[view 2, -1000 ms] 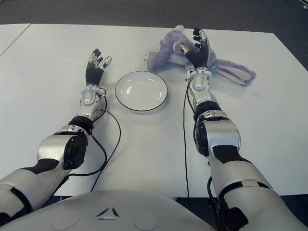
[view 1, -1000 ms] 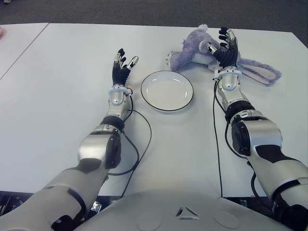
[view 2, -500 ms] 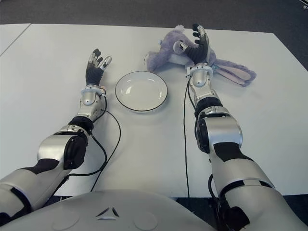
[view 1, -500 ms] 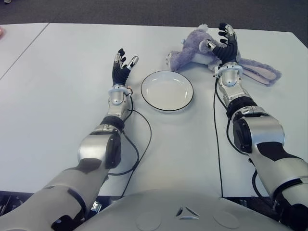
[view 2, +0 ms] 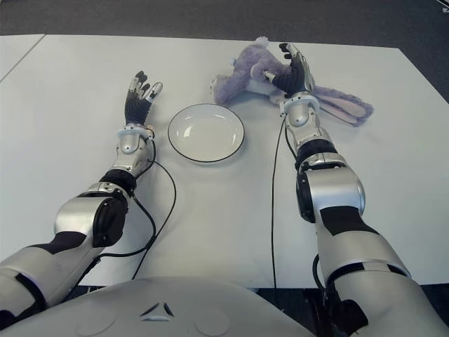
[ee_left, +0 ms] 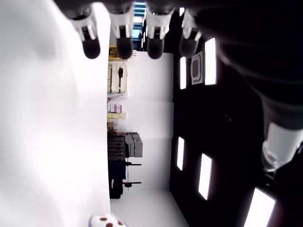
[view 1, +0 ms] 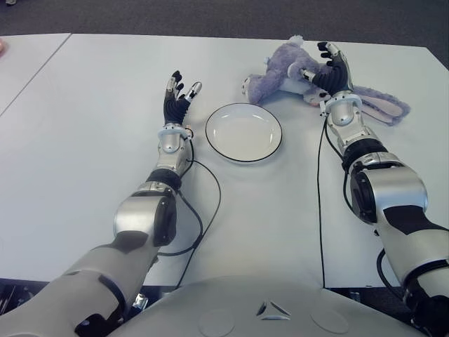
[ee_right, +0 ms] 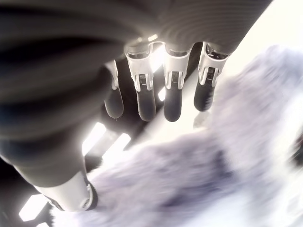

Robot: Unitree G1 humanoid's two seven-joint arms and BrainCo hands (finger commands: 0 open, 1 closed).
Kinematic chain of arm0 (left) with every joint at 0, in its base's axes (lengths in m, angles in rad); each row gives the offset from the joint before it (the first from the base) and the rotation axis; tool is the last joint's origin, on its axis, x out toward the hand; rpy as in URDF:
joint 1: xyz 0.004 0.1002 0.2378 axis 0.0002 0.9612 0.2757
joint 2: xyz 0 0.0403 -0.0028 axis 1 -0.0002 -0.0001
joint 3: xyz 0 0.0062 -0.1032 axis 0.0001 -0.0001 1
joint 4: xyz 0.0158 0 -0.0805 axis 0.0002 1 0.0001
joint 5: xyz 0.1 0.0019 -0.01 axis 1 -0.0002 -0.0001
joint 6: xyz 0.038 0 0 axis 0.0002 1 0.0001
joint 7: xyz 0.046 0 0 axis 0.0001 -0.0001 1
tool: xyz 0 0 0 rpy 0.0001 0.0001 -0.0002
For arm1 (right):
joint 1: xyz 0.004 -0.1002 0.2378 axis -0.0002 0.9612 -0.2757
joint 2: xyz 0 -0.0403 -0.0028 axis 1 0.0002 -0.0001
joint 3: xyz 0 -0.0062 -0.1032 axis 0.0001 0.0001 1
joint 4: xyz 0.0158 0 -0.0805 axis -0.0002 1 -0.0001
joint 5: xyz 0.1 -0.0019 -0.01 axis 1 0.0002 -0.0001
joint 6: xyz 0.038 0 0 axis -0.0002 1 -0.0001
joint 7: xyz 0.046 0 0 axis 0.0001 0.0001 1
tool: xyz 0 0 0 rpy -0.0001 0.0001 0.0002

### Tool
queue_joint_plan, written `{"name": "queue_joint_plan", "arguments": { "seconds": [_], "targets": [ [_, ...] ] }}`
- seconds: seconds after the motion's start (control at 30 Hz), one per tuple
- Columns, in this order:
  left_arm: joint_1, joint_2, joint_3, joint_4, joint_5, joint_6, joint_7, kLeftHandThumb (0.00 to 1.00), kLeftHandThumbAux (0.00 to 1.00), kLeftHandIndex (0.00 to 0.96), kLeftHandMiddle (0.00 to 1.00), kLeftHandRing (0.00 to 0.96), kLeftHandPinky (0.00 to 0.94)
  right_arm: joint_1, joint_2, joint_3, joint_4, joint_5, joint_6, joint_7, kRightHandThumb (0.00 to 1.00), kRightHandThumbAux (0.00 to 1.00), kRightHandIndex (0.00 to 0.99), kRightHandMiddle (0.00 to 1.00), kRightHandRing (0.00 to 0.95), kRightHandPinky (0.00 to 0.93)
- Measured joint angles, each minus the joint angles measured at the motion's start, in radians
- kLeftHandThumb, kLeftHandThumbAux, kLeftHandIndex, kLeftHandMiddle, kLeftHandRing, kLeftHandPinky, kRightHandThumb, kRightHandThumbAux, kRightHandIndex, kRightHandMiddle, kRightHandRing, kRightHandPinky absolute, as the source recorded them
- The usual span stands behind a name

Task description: Put the doll into the plate.

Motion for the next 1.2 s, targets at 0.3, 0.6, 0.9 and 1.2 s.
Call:
{"name": "queue_joint_plan", "arguments": {
  "seconds": [0.3, 0.6, 0.9, 1.2],
  "targets": [
    [0.000, 0.000, 0.002, 0.000, -0.001, 0.000, 0.000, 0.000, 0.552, 0.080, 0.070, 0.064, 0.068, 0.000, -0.039, 0.085, 0.004, -0.092, 0.001, -0.014, 0.243, 0.772, 0.152, 0.179, 0.164, 0.172],
    [0.000, -0.001, 0.004, 0.000, -0.002, -0.002, 0.000, 0.000, 0.539, 0.087, 0.080, 0.074, 0.079, 0.000, -0.063, 0.159, 0.007, -0.155, -0.001, -0.029, 0.206, 0.761, 0.152, 0.161, 0.146, 0.154],
    [0.000, -0.002, 0.007, 0.000, -0.003, -0.002, -0.005, 0.000, 0.522, 0.101, 0.090, 0.081, 0.077, 0.000, -0.104, 0.212, 0.013, -0.193, 0.004, -0.014, 0.186, 0.776, 0.172, 0.162, 0.141, 0.158],
    [-0.001, -0.003, 0.011, 0.000, -0.004, -0.002, -0.009, 0.000, 0.495, 0.106, 0.088, 0.080, 0.073, -0.001, -0.134, 0.251, 0.014, -0.225, 0.013, -0.010, 0.241, 0.812, 0.206, 0.177, 0.148, 0.157]
  ]
}}
